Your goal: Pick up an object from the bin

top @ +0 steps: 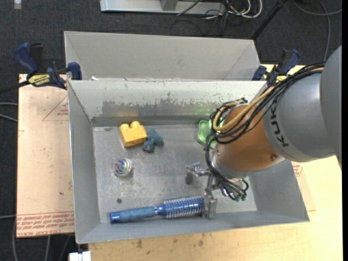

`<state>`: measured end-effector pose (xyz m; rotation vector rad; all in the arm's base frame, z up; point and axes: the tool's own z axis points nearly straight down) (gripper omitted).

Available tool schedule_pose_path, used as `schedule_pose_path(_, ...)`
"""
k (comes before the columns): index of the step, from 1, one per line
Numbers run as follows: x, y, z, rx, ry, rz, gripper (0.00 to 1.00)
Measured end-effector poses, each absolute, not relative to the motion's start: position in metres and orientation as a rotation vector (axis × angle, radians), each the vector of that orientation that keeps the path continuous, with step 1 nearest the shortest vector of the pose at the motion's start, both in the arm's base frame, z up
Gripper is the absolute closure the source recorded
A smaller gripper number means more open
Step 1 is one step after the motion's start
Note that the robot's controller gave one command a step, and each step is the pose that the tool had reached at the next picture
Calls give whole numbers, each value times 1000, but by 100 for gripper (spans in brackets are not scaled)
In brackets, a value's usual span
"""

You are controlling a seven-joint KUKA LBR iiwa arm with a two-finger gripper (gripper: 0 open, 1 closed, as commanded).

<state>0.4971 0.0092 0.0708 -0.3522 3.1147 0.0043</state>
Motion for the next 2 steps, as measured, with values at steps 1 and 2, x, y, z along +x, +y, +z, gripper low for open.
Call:
schedule_pose_path(1,495,6,70,-344,3121,1,100)
schedule_pose_path(2,491,28,201,-356,3111,1,100)
